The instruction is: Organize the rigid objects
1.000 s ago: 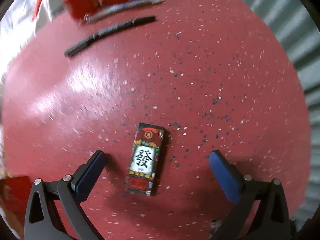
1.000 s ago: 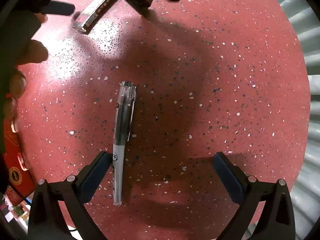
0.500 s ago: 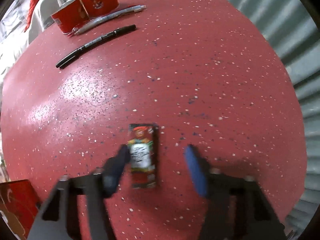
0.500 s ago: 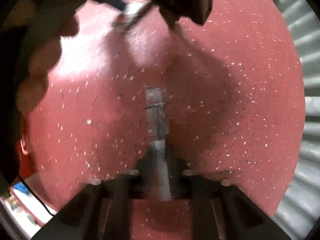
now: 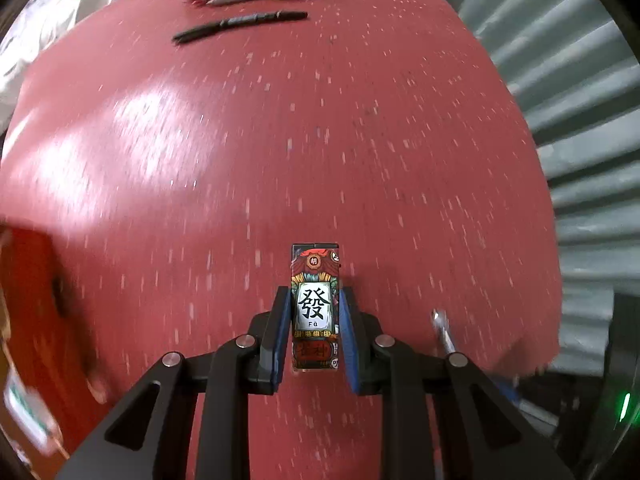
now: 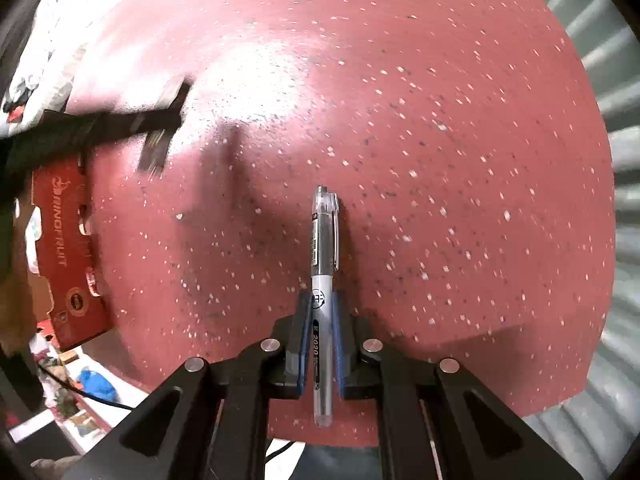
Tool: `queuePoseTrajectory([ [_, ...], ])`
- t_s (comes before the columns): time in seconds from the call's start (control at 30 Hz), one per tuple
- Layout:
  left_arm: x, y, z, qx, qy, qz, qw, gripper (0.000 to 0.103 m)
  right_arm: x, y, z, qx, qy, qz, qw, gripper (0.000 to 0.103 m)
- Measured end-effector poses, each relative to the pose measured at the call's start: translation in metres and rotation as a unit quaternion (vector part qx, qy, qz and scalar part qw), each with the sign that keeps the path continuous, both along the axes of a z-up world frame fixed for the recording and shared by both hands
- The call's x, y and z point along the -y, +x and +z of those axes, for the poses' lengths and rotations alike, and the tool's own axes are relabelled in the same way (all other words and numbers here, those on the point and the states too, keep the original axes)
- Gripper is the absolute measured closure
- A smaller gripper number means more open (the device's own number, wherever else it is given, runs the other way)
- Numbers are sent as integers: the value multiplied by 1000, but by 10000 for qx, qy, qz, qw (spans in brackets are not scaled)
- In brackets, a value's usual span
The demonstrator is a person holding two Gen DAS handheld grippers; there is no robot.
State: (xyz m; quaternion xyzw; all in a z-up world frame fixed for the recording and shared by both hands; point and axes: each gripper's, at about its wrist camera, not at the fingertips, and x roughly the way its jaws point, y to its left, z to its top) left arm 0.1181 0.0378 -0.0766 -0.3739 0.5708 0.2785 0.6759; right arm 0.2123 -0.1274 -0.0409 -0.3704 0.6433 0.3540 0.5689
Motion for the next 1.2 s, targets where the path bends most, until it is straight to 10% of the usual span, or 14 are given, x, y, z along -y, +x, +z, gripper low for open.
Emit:
queuePoseTrajectory([
  [0.47, 64, -72, 41, 205, -66, -60, 9997, 77, 7, -24, 31, 124, 61, 41, 9999, 92],
  [0.77, 61, -98, 63, 232, 116, 113, 9996, 77, 0, -43, -30, 229, -705, 634, 9952, 91],
  [0.93, 63, -104, 69, 183, 145, 44, 9997, 77, -11, -55, -44, 9, -625, 667, 9958, 48],
  [1.07, 64, -103, 68, 125, 147, 12, 9998, 77, -22, -79, -52, 573, -926, 1344, 9849, 55],
  [1.13, 63, -105, 69, 148, 159, 54, 9997, 77, -25, -86, -51, 634, -909, 1570, 9814, 92],
  [1.2, 63, -108, 71, 175, 159, 86, 9997, 77, -26, -88, -51, 582, -968, 1558, 9813, 92],
])
